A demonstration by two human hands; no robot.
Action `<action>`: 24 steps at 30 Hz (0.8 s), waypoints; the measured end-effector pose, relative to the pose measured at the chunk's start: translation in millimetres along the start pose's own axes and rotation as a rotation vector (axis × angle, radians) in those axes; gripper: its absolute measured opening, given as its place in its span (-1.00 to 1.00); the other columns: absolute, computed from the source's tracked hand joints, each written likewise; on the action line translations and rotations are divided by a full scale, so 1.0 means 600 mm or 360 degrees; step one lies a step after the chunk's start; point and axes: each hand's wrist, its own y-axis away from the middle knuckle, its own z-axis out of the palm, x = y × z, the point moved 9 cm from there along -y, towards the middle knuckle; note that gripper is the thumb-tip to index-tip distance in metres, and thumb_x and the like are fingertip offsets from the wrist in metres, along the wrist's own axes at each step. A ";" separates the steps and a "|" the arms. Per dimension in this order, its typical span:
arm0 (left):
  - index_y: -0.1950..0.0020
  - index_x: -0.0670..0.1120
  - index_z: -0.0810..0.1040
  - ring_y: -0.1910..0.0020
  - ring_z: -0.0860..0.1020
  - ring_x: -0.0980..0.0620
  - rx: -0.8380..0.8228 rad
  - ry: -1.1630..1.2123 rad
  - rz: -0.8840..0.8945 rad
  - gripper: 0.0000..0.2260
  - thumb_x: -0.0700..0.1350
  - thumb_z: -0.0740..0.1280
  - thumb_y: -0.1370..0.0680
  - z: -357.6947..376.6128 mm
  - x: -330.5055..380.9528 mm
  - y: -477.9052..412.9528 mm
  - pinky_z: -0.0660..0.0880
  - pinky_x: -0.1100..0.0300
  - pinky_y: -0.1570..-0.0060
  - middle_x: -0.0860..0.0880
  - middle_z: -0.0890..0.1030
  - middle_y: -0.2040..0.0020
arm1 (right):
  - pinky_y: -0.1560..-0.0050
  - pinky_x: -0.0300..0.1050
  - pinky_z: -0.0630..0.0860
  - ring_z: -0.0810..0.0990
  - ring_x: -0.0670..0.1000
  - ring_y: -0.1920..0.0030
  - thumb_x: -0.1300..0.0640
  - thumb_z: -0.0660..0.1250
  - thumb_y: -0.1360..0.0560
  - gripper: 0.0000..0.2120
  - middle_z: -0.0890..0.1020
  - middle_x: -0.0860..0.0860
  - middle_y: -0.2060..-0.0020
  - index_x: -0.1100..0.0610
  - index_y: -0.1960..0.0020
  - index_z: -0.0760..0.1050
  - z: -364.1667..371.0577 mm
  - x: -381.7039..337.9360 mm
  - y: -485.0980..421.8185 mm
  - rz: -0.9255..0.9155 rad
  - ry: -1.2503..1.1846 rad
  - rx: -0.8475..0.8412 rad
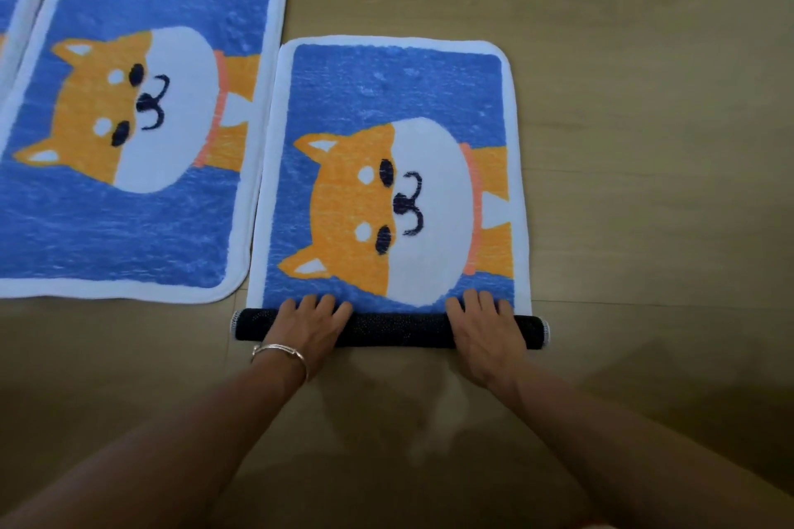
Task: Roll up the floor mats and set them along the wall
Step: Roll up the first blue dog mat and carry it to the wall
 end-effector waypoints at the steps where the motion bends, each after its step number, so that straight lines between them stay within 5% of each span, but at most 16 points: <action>1: -0.44 -0.06 0.15 -0.22 0.42 -0.13 -0.0007 0.0058 -0.0059 -0.51 -0.15 0.22 -0.54 -0.002 -0.007 -0.008 0.37 0.00 -0.10 -0.09 0.39 -0.27 | 0.12 0.14 0.47 0.49 0.17 0.12 0.18 0.49 -0.23 -0.52 0.50 0.16 0.10 0.15 -0.12 0.47 -0.005 -0.007 0.003 -0.0058 0.0023 0.0041; 3: -0.39 -0.03 0.20 -0.26 0.38 -0.12 -0.0088 0.0140 -0.0102 -0.54 -0.11 0.26 -0.52 -0.003 -0.010 -0.022 0.32 -0.01 -0.16 -0.07 0.40 -0.27 | 0.12 0.13 0.47 0.50 0.16 0.11 0.18 0.48 -0.26 -0.54 0.50 0.14 0.09 0.14 -0.14 0.47 -0.011 -0.016 0.008 -0.0104 -0.0011 0.0049; 5: -0.34 -0.03 0.27 -0.23 0.39 -0.13 0.0015 0.0128 -0.0072 -0.57 -0.09 0.27 -0.49 -0.008 -0.015 -0.024 0.32 -0.03 -0.14 -0.09 0.42 -0.22 | -0.12 0.10 0.36 0.42 0.16 -0.14 0.20 0.22 -0.52 -0.64 0.43 0.12 -0.14 0.11 -0.31 0.31 -0.005 -0.011 0.003 -0.0092 -0.0127 -0.0065; 10: -0.07 -0.09 0.48 0.19 0.52 -0.18 0.0146 0.0090 -0.0083 -0.48 -0.17 0.53 -0.16 0.004 -0.020 0.001 0.46 -0.02 0.26 -0.15 0.54 0.12 | -0.25 0.08 0.27 0.34 0.16 -0.25 0.22 0.16 -0.55 -0.71 0.41 0.13 -0.23 0.11 -0.28 0.31 -0.005 -0.009 -0.021 -0.0063 -0.0209 -0.0207; 13: -0.25 -0.01 0.38 -0.17 0.45 -0.13 -0.0103 0.0272 -0.0315 -0.64 -0.11 0.33 -0.48 0.000 -0.037 -0.016 0.36 -0.04 -0.08 -0.07 0.47 -0.18 | -0.20 0.08 0.28 0.34 0.16 -0.20 0.23 0.18 -0.51 -0.63 0.38 0.13 -0.20 0.12 -0.31 0.26 -0.025 -0.011 -0.002 -0.0104 -0.0041 0.0036; 15: -0.27 0.00 0.36 -0.25 0.40 -0.10 -0.0272 0.0402 -0.0364 -0.68 -0.08 0.26 -0.52 0.003 -0.044 -0.030 0.33 -0.04 -0.16 -0.06 0.45 -0.23 | -0.18 0.08 0.29 0.35 0.16 -0.19 0.21 0.18 -0.50 -0.56 0.36 0.12 -0.20 0.10 -0.36 0.21 -0.027 -0.010 0.007 -0.0131 -0.0025 0.0079; 18: -0.31 -0.05 0.34 -0.17 0.45 -0.13 -0.0113 0.0272 -0.0301 -0.55 -0.09 0.36 -0.45 -0.018 -0.034 -0.022 0.37 -0.06 -0.10 -0.10 0.46 -0.19 | -0.19 0.07 0.29 0.35 0.14 -0.22 0.24 0.14 -0.53 -0.64 0.38 0.09 -0.22 0.10 -0.31 0.26 -0.015 -0.006 -0.001 -0.0088 -0.0106 -0.0052; 21: -0.05 -0.13 0.54 0.17 0.54 -0.17 0.0220 0.0076 -0.0099 -0.55 -0.20 0.56 -0.20 -0.043 0.000 -0.007 0.52 -0.05 0.26 -0.16 0.55 0.09 | -0.19 0.08 0.32 0.38 0.14 -0.20 0.23 0.16 -0.54 -0.75 0.42 0.11 -0.19 0.12 -0.22 0.31 -0.007 -0.007 -0.026 -0.0100 -0.0197 -0.0200; 24: -0.28 -0.11 0.37 -0.17 0.45 -0.16 -0.0149 0.0223 -0.0152 -0.64 -0.17 0.32 -0.49 -0.012 -0.004 -0.018 0.46 -0.04 0.01 -0.14 0.44 -0.20 | -0.20 0.06 0.32 0.39 0.13 -0.19 0.18 0.21 -0.52 -0.75 0.44 0.11 -0.17 0.12 -0.19 0.33 -0.005 -0.010 -0.024 -0.0108 -0.0199 -0.0241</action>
